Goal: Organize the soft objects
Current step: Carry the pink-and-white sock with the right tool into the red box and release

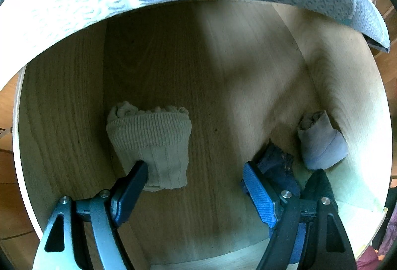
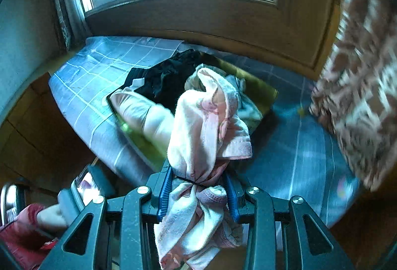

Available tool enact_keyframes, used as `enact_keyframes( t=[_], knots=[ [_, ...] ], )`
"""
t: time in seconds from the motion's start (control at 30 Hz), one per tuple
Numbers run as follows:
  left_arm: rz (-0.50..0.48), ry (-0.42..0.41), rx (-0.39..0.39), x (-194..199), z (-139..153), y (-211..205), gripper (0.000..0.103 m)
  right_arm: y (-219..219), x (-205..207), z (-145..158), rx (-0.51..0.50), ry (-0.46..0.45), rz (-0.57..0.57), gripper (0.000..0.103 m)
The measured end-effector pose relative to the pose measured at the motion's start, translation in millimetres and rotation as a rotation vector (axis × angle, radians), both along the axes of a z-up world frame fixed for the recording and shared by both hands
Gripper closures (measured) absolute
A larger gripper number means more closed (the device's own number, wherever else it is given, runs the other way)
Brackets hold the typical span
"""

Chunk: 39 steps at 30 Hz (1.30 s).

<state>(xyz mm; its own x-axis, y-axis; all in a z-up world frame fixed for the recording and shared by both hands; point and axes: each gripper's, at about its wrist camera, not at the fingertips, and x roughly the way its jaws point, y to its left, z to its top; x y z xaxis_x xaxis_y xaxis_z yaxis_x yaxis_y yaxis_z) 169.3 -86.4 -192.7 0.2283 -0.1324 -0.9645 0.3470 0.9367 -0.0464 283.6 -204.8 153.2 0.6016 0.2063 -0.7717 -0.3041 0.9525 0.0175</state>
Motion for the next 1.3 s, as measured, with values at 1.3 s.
enact_keyframes(
  t=[1.3],
  knots=[
    [-0.015, 0.004, 0.0, 2.7, 9.7, -20.8, 0.023, 74.2, 158.2, -95.3, -0.237, 0.257, 0.131, 0.062]
  ],
)
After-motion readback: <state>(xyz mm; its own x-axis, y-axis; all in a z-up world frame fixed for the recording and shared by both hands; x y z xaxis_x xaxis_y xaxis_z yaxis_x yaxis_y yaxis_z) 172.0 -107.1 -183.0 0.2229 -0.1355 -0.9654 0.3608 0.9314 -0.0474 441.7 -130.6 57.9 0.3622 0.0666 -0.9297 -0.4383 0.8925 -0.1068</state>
